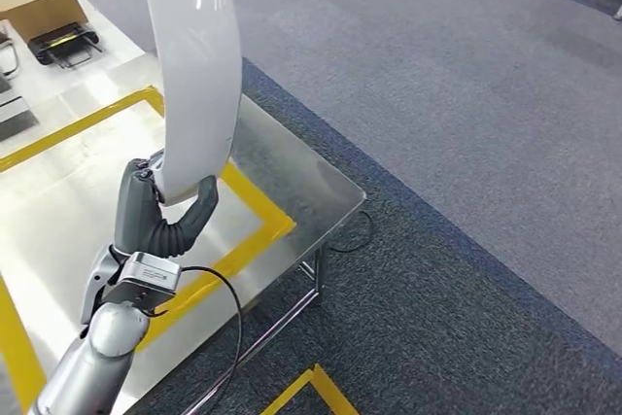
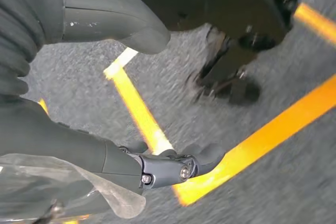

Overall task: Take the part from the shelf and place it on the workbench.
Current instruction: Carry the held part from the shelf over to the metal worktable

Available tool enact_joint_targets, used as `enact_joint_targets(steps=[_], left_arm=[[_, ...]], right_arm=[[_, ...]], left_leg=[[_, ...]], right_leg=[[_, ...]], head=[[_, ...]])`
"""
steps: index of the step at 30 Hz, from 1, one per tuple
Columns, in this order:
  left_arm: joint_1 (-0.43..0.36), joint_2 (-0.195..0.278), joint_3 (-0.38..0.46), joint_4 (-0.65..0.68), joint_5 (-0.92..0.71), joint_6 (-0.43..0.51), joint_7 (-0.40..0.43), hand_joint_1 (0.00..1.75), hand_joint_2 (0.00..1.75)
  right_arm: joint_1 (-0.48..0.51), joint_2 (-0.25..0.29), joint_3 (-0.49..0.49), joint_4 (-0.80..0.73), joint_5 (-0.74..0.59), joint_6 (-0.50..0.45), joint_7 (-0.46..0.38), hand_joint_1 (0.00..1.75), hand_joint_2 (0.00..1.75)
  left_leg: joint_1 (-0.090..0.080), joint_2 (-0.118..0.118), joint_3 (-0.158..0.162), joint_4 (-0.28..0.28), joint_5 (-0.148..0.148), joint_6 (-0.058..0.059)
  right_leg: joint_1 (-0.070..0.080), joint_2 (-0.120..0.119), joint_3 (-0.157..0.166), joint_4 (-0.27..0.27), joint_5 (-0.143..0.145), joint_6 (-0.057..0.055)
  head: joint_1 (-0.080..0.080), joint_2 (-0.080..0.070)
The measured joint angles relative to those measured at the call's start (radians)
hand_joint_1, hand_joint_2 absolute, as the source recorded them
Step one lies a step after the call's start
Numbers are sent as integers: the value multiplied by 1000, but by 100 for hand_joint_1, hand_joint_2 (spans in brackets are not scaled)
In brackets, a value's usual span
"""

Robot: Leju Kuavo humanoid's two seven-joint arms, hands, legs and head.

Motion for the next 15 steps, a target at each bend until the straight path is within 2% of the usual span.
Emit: enact_joint_targets(steps=[1, 2, 3, 4, 5, 6, 7, 8, 9, 10, 11, 12, 13, 15], left_arm=[[0, -1, 0, 0, 0, 0, 0, 175, 175], [0, -2, 0, 0, 0, 0, 0, 175, 175], [1, -2, 0, 0, 0, 0, 0, 175, 175], [2, -2, 0, 0, 0, 0, 0, 175, 175], [3, -2, 0, 0, 0, 0, 0, 175, 175], [3, -2, 0, 0, 0, 0, 0, 175, 175], [3, -2, 0, 0, 0, 0, 0, 175, 175], [2, -2, 0, 0, 0, 0, 0, 175, 175], [2, -3, 0, 0, 0, 0, 0, 175, 175], [2, -3, 0, 0, 0, -1, 0, 175, 175], [2, -2, 0, 0, 0, -1, 0, 175, 175], [3, -2, 0, 0, 0, -1, 0, 175, 175], [4, -2, 0, 0, 0, -1, 0, 175, 175], [2, -1, 0, 0, 0, 0, 0, 175, 175]], right_arm=[[0, 0, 0, 0, 0, 0, 0, 0, 175], [1, 0, 0, 0, 0, 0, 0, 0, 175], [4, 0, 0, 0, 0, 0, 0, 0, 175], [6, 0, 0, 0, 0, 0, 0, 0, 175], [8, 0, 0, 0, 0, -1, 1, 0, 175], [9, 0, 0, 0, 0, -1, 1, 0, 175], [9, 0, 0, 0, 0, -1, 1, 0, 175], [9, 0, 0, 0, 0, -1, 1, 0, 175], [9, 0, 0, 0, -1, -1, 1, 0, 175], [8, 0, 0, 0, -1, 0, 1, 0, 175], [8, 0, 0, 0, -1, 0, 1, 0, 175], [7, 0, 0, 0, 0, 0, 1, 0, 175], [7, 0, 0, 0, 0, 0, 1, 0, 175], [7, 1, 0, 0, 0, 0, 1, 0, 175]], left_leg=[[1, -10, 1, -1, 1, 4], [1, -22, 1, -1, 0, 6], [1, -35, 1, -1, 0, 7], [0, -49, 2, 0, -1, 8], [0, -63, 3, 0, -1, 7], [1, -78, 5, 1, -2, 6], [2, -91, 7, 2, -4, 4], [1, -104, 6, 5, -6, 0], [1, -115, 3, 8, -7, -4], [3, -127, -2, 11, -6, -9], [4, -137, -6, 12, -3, -15], [6, -148, -9, 11, -1, -20], [6, -143, -11, 14, -2, -26], [3, -95, -32, 64, -32, -36]], right_leg=[[-2, 33, -32, 61, -30, 0], [-1, 53, -70, 134, -60, 0], [-1, 61, -107, 198, -77, 1], [0, 65, -132, 233, -75, 1], [0, 66, -140, 227, -52, 0], [0, 70, -129, 182, -11, -1], [-2, 86, -106, 114, 34, -2], [-5, 108, -81, 50, 64, -4], [-7, 128, -59, 0, 81, -6], [-8, 142, -46, -26, 83, -9], [-7, 142, -39, -32, 78, -12], [-6, 133, -35, -36, 76, -18], [-6, 122, -32, -38, 78, -23], [-8, 96, -24, -44, 78, -36]], head=[[4, 0], [6, 0], [8, 0], [8, 0], [8, 0], [8, 0], [8, 0], [8, 0], [8, 0], [8, 0], [8, 0], [8, 0], [8, 0], [1, 0]])
